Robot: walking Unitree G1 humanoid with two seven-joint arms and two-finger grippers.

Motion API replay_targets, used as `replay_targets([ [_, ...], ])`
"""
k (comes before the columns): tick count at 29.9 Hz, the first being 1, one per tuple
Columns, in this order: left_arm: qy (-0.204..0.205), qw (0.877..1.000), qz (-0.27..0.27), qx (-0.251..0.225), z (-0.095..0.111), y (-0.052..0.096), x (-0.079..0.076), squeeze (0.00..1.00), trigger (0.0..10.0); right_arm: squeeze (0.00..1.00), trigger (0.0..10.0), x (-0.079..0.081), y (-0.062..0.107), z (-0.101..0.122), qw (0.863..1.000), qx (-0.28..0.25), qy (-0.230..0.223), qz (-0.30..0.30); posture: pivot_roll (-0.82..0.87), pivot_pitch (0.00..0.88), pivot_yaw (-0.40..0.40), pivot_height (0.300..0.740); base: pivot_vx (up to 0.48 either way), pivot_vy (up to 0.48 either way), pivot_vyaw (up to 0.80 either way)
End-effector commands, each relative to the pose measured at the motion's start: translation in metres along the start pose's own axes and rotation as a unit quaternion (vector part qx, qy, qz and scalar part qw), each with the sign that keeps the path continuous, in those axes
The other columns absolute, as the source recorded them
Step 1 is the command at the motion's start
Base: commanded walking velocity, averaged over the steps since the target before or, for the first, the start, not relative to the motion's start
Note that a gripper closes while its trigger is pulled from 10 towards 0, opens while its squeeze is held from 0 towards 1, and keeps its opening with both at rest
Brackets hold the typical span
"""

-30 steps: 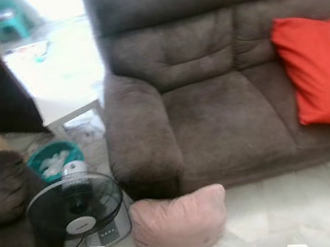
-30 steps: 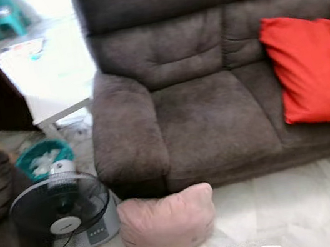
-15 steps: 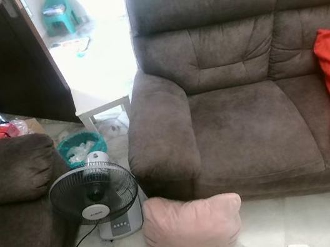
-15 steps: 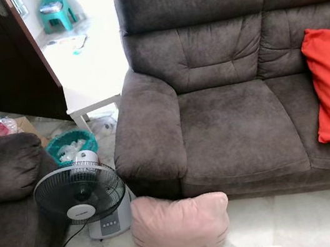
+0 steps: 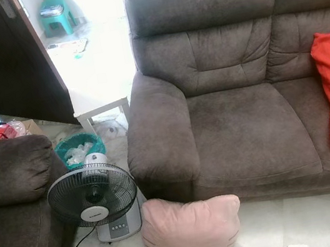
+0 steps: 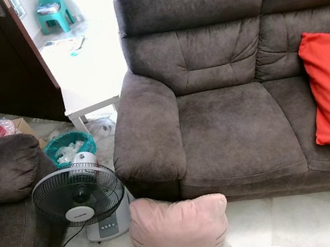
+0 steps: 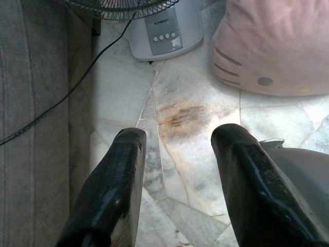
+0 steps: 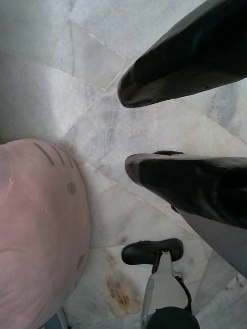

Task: Move the pillow to the sofa from floor

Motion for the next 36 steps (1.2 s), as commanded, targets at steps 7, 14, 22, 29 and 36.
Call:
replay_targets([
  [7, 0.008, 1.0, 0.002, 0.007, -0.0011, -0.0003, 0.0002, 0.0, 10.0, 0.0, 10.0, -0.0024, -0.0001, 0.0014, 1.0, -0.004, -0.006, -0.015, 0.01, 0.029, 0.03, 0.74, 0.0, 0.0, 0.0],
  [14, 0.0, 1.0, 0.002, 0.006, 0.0009, -0.0006, 0.0034, 0.0, 10.0, 0.0, 10.0, 0.0008, -0.0008, 0.0024, 1.0, -0.008, -0.018, -0.017, 0.01, 0.026, 0.04, 0.74, 0.0, 0.0, 0.0],
  [22, 0.015, 1.0, 0.005, 0.016, -0.0011, -0.0008, 0.0029, 0.0, 10.0, 0.0, 10.0, 0.0003, -0.0009, 0.0042, 1.0, -0.014, -0.02, -0.019, 0.01, 0.016, 0.034, 0.74, 0.0, 0.0, 0.0],
  [29, 0.018, 1.0, 0.006, 0.018, -0.0018, -0.0006, 0.0029, 0.0, 10.0, 0.0, 10.0, 0.0006, -0.0009, 0.004, 1.0, -0.014, -0.017, -0.016, 0.02, 0.014, 0.035, 0.74, 0.0, 0.0, 0.0],
  [36, 0.018, 1.0, 0.006, 0.018, -0.0018, -0.0006, 0.0029, 0.0, 10.0, 0.0, 10.0, 0.0006, -0.0009, 0.004, 1.0, -0.014, -0.017, -0.016, 0.02, 0.014, 0.035, 0.74, 0.0, 0.0, 0.0],
])
Point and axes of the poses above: a point about 5 cm out from each wrist's last joint towards the gripper, its own y axis pointing back from the gripper into the wrist, its own z axis along the axis of the wrist's last joint, x = y × z, the point moved 1 cm from there along -y, pointing out of the wrist towards the gripper, and after that the axes turned 9 degrees about y, right-handed, at the moved point
